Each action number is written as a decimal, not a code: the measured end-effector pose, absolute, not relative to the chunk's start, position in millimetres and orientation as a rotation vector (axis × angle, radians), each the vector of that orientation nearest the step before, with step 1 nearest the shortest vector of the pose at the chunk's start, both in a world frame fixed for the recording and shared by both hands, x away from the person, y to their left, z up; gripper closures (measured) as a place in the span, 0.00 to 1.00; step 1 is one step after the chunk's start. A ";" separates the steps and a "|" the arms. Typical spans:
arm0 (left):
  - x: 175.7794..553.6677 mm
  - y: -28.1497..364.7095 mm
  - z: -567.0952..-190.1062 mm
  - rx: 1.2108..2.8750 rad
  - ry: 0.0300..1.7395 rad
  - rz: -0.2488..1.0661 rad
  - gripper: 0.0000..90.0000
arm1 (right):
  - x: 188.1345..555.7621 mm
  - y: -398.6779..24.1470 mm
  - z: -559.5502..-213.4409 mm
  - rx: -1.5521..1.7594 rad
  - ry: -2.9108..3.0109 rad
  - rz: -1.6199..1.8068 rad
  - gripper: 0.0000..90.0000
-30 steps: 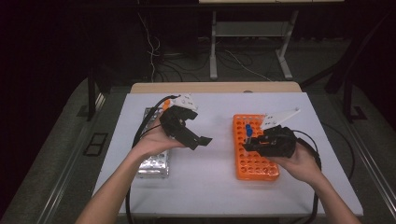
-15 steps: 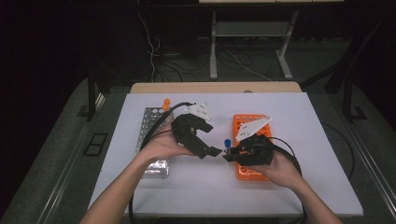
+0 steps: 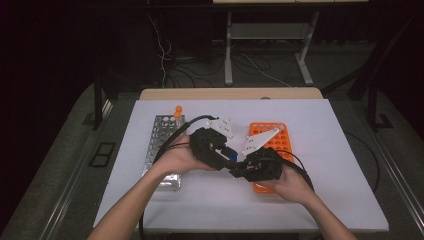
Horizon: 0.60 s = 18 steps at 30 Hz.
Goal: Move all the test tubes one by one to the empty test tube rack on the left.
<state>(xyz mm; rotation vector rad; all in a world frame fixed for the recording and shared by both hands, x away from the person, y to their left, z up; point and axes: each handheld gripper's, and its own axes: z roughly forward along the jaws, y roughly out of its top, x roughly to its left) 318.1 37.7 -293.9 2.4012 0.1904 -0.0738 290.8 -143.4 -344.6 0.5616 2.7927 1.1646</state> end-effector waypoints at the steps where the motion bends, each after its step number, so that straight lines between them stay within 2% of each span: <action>1: 318.2 37.9 -294.1 2.401 0.192 -0.072 0.75 | 290.6 -142.9 -344.6 0.562 2.793 1.166 0.84; 3: 319.1 38.6 -294.5 2.398 0.208 -0.076 0.81 | 290.3 -142.1 -344.6 0.557 2.792 1.169 0.84; 6: 320.0 40.5 -294.1 2.392 0.210 -0.085 0.82 | 290.0 -142.0 -344.4 0.562 2.787 1.174 0.83; 8: 320.1 41.7 -293.3 2.391 0.219 -0.080 0.82 | 290.4 -142.8 -343.9 0.571 2.780 1.181 0.76; 14: 323.1 51.6 -285.9 2.360 0.260 -0.050 0.82 | 292.2 -151.2 -339.8 0.628 2.751 1.192 0.66; 18: 326.3 61.2 -280.4 2.347 0.290 -0.017 0.82 | 293.0 -159.4 -335.6 0.650 2.727 1.212 0.55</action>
